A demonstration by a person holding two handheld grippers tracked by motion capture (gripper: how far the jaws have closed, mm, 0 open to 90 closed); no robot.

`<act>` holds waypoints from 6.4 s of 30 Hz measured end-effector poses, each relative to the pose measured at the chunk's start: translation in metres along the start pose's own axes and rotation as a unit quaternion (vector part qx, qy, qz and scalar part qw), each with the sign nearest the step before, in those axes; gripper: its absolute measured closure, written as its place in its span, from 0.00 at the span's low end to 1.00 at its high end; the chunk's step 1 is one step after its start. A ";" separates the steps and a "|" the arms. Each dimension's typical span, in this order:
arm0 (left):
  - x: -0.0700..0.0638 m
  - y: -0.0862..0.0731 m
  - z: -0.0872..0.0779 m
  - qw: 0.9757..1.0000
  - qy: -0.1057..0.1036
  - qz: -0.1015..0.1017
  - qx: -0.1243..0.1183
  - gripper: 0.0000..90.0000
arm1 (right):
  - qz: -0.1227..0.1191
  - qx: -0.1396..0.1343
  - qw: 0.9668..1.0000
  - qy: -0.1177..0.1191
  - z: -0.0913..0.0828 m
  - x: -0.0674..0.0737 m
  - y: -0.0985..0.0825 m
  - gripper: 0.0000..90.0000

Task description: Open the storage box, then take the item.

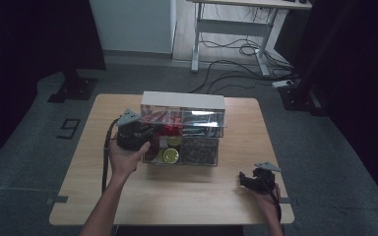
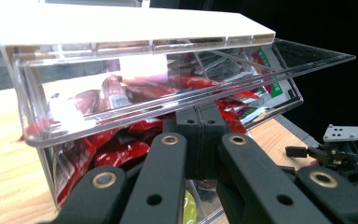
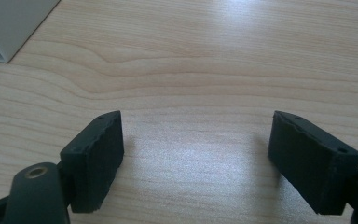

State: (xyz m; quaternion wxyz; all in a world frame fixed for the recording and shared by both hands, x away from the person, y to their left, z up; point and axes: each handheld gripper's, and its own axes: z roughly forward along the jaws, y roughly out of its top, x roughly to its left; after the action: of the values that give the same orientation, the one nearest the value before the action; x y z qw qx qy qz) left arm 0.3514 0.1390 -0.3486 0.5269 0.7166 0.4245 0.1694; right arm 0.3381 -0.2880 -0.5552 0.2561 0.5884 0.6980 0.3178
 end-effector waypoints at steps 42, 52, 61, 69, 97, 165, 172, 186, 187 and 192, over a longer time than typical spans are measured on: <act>0.001 0.020 0.009 1.000 -0.004 -0.004 -0.011 1.00 | 0.005 -0.004 1.000 -0.006 -0.002 -0.001 -0.002 0.27; 0.000 0.019 0.009 1.000 -0.005 -0.002 -0.011 1.00 | 0.026 -0.034 0.999 0.012 -0.018 -0.001 0.004 0.41; 0.000 0.019 0.007 1.000 -0.007 -0.004 -0.011 1.00 | 0.012 -0.071 0.997 0.040 -0.039 0.014 0.020 0.45; 0.002 0.021 0.005 1.000 -0.008 -0.004 -0.009 1.00 | 0.007 -0.103 0.992 0.066 -0.057 0.026 0.040 0.49; 0.003 0.021 0.004 1.000 -0.008 -0.008 -0.007 1.00 | -0.031 -0.162 0.980 0.115 -0.100 0.055 0.097 0.56; 0.004 0.021 0.006 1.000 -0.006 -0.009 -0.003 1.00 | -0.078 -0.186 0.968 0.152 -0.110 0.097 0.140 0.73; 0.004 0.021 0.006 1.000 -0.006 -0.008 -0.003 1.00 | -0.082 -0.188 0.967 0.151 -0.110 0.100 0.142 0.74; 0.004 0.022 0.007 1.000 -0.006 -0.008 0.000 1.00 | -0.090 -0.182 0.967 0.154 -0.102 0.108 0.150 0.77; 0.004 0.022 0.007 1.000 -0.006 -0.008 0.000 1.00 | -0.090 -0.181 0.967 0.154 -0.101 0.108 0.151 0.77; 0.005 0.022 0.007 1.000 -0.007 -0.008 0.000 1.00 | -0.092 -0.179 0.967 0.153 -0.098 0.110 0.153 0.78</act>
State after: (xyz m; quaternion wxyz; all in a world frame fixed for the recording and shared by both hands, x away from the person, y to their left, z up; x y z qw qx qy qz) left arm 0.3688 0.1363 -0.3325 0.5309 0.7145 0.4266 0.1602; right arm 0.3475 -0.1771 -0.3737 0.2754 0.4104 0.7119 0.4989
